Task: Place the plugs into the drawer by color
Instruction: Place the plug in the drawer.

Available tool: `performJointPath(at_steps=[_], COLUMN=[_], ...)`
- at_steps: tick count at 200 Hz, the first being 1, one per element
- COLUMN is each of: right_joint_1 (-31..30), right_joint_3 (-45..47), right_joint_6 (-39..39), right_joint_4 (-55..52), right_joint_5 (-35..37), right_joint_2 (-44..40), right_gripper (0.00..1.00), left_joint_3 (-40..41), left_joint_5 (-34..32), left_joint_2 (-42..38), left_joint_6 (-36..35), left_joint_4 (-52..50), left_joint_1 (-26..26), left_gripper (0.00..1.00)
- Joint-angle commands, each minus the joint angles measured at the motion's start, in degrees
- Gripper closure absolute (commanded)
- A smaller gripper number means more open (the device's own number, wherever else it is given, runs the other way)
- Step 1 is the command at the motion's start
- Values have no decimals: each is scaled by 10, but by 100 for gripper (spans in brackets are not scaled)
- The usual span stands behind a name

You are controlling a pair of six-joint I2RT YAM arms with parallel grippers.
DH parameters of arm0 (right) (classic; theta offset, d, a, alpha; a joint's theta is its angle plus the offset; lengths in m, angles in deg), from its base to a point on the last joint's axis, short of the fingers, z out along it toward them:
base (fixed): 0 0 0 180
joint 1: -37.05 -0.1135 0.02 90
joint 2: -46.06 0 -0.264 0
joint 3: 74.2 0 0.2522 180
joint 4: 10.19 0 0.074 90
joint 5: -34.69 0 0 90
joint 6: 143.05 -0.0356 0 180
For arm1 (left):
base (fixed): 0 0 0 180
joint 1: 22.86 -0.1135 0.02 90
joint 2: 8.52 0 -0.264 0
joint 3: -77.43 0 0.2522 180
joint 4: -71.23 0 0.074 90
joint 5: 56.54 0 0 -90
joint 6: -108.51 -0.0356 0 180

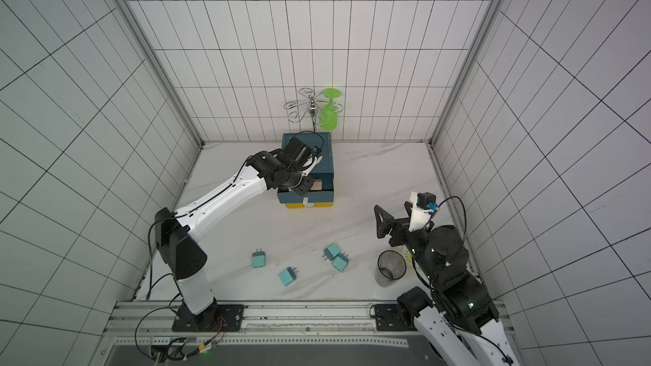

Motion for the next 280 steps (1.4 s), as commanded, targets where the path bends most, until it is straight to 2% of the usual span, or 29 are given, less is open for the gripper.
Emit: performJointPath(at_steps=[1, 11, 25, 67, 89, 150, 167, 201, 229, 280], right_joint_1=[6, 6, 5, 5, 6, 6, 5, 5, 5, 5], right_joint_3=[4, 4, 4, 5, 4, 5, 5, 6, 6, 7], right_joint_6=[-1, 0, -1, -1, 0, 1, 1, 1, 1, 1], right_joint_4=[13, 13, 13, 13, 13, 13, 13, 14, 14, 15], right_joint_5=[-2, -2, -3, -2, -2, 1, 2, 4, 5, 5], right_joint_2=[2, 2, 3, 0, 2, 4, 5, 6, 8, 12], right_gripper=[1, 1, 1, 1, 1, 1, 1, 1, 1, 1], left_joint_3=[9, 10, 18, 25, 10, -3, -2, -1, -3, 4], left_joint_5=[-36, -36, -35, -29, -25, -39, -40, -49, -45, -27], left_joint_2=[34, 36, 33, 43, 56, 44, 40, 40, 35, 19], left_joint_6=[30, 40, 40, 34, 37, 44, 47, 49, 56, 71], left_joint_4=[14, 14, 22, 32, 25, 13, 14, 16, 19, 34], left_joint_1=[-10, -11, -12, -17, -17, -17, -17, -17, -16, -16], left_gripper=[85, 83, 71, 70, 59, 55, 50, 47, 46, 37])
